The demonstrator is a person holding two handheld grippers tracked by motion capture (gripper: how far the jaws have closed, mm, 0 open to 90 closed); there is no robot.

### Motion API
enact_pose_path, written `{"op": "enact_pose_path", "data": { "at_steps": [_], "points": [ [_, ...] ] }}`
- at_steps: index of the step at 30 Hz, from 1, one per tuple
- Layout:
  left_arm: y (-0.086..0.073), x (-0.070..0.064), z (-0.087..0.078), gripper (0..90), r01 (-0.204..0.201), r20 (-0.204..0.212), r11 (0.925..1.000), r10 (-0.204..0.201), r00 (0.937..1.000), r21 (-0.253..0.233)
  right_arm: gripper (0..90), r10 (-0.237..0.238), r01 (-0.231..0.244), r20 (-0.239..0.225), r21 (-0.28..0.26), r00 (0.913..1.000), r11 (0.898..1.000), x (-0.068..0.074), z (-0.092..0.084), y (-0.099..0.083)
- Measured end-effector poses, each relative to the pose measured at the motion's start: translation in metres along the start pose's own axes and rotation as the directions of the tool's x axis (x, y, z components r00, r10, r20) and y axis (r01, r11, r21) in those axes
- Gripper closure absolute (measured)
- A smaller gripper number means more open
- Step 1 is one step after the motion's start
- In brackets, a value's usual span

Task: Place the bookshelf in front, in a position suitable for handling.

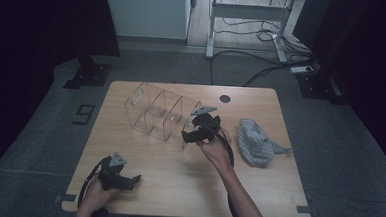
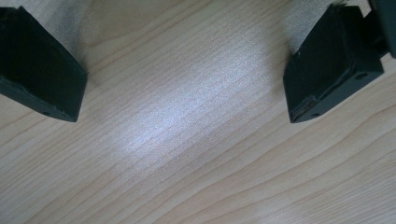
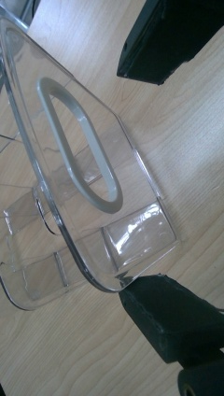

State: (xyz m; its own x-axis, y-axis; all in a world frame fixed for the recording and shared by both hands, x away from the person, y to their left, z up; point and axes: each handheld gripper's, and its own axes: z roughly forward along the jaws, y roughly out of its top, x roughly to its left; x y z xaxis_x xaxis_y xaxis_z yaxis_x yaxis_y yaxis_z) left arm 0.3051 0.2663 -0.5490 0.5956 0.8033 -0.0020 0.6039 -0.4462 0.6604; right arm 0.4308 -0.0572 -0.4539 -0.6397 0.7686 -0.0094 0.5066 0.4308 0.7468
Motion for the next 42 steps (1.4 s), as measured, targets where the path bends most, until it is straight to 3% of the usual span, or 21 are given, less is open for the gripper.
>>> {"op": "enact_pose_path", "data": {
  "at_steps": [4,7,10,12,16,18,21,29,42],
  "points": [
    [0.000,0.000,0.000,0.0,0.000,-0.001,1.0000,0.000,1.0000,-0.001,1.4,0.007,-0.007,-0.026,-0.010,0.9996,1.000,0.006,0.005,0.006],
    [0.000,0.000,0.000,0.0,0.000,-0.001,1.0000,0.000,1.0000,-0.001,5.3,0.004,-0.004,-0.019,-0.007,0.9998,1.000,0.009,0.008,0.008],
    [0.000,0.000,0.000,0.0,0.000,-0.001,1.0000,0.000,1.0000,-0.001,18.8,0.024,-0.024,-0.022,-0.012,0.9995,1.000,0.011,0.012,0.010],
    [0.000,0.000,0.000,0.0,0.001,-0.001,1.0000,-0.001,1.0000,-0.001,28.7,0.011,-0.011,-0.026,-0.001,0.9996,1.000,0.012,0.013,0.010],
    [0.000,0.000,0.000,0.0,0.000,-0.001,1.0000,0.000,1.0000,-0.001,37.2,0.010,-0.010,-0.038,0.008,0.9992,1.000,0.012,0.012,0.008],
    [0.000,0.000,0.000,0.0,0.000,-0.001,1.0000,0.000,1.0000,-0.001,46.0,0.001,0.000,-0.033,0.003,0.9995,1.000,0.012,0.008,0.007],
    [0.000,0.000,0.000,0.0,0.000,-0.001,1.0000,0.000,1.0000,-0.001,48.0,0.002,-0.002,-0.032,0.011,0.9995,1.000,0.010,0.007,0.007],
    [0.000,0.000,0.000,0.0,-0.001,0.000,1.0000,0.001,1.0000,0.000,56.1,0.007,-0.007,-0.003,0.017,1.0000,1.000,-0.006,-0.001,0.001],
    [0.000,0.000,0.000,0.0,0.000,0.000,1.0000,0.000,1.0000,0.000,72.4,0.082,-0.082,0.044,0.009,0.9957,0.997,-0.048,-0.017,-0.014]
  ]
}}
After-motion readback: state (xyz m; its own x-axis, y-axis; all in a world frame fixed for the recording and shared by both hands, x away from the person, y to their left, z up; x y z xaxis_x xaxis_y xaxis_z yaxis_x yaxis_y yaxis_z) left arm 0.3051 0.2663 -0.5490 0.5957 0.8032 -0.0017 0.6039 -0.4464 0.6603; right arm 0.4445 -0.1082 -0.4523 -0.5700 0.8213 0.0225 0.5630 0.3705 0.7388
